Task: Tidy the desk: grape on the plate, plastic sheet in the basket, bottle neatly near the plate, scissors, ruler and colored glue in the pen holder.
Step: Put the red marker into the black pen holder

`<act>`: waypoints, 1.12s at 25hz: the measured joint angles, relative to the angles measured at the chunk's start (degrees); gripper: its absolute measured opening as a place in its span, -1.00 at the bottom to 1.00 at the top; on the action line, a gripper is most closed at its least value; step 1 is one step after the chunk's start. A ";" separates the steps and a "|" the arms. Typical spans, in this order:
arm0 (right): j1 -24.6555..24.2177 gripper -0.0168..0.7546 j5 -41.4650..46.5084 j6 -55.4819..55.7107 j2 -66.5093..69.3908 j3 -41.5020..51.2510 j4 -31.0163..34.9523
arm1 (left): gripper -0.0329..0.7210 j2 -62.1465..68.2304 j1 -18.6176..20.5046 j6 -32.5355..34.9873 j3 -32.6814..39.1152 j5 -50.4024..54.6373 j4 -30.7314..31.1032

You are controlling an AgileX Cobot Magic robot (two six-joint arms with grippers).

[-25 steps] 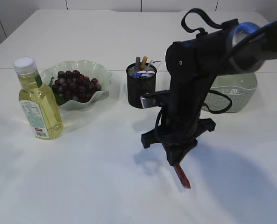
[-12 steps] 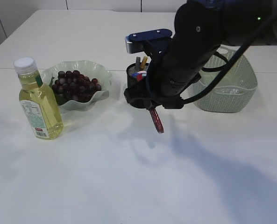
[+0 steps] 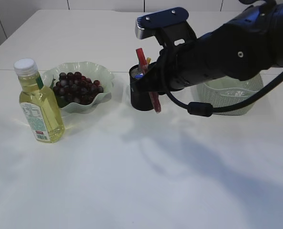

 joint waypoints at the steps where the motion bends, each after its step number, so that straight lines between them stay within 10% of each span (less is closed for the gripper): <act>1: 0.00 -0.69 -1.54 0.00 0.00 0.00 -1.08 | -0.29 0.00 0.00 0.00 0.00 0.00 0.00; 28: -8.10 -0.69 -35.24 -5.66 8.56 -2.94 -7.88 | -0.29 0.00 0.00 0.00 0.00 -8.95 2.37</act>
